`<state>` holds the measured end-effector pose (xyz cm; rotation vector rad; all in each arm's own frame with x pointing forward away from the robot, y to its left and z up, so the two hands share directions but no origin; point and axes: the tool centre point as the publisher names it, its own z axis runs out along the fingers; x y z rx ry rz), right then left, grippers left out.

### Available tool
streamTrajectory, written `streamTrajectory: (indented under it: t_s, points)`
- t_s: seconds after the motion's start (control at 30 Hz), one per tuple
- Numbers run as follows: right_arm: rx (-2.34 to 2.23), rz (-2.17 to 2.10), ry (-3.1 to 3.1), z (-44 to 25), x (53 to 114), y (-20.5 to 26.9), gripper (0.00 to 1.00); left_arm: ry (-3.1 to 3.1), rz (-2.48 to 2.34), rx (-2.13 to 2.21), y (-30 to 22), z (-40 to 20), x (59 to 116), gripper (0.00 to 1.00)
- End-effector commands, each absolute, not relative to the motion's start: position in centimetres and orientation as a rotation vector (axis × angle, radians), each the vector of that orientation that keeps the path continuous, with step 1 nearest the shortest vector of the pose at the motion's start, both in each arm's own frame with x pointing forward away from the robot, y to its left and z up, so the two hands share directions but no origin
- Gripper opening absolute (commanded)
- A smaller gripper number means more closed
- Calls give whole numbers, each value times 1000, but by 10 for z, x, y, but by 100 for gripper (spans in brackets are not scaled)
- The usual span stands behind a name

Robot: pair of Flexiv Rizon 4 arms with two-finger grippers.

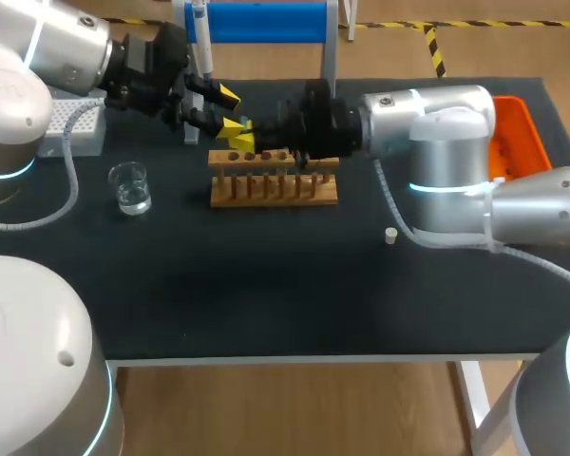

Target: Invert the test tube, pick up the pipette, mount the tip to pipette, aspirate from beaker and dispense into the tube, eject the tip, return the pipette, and cap with the stopper.

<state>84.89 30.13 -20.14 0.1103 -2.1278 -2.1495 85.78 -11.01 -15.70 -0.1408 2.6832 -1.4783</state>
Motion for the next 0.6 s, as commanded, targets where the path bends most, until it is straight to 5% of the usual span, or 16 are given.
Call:
streamTrajectory:
  t_s: [0.03, 0.6]
  points:
    - [150, -2112, -2137, -205, 838, 249, 0, 2688, -1475, -141, -110, -156, 858, 100]
    - [75, -2209, -2114, -209, 826, 95, 0, 2688, -1475, -141, -110, -156, 858, 100]
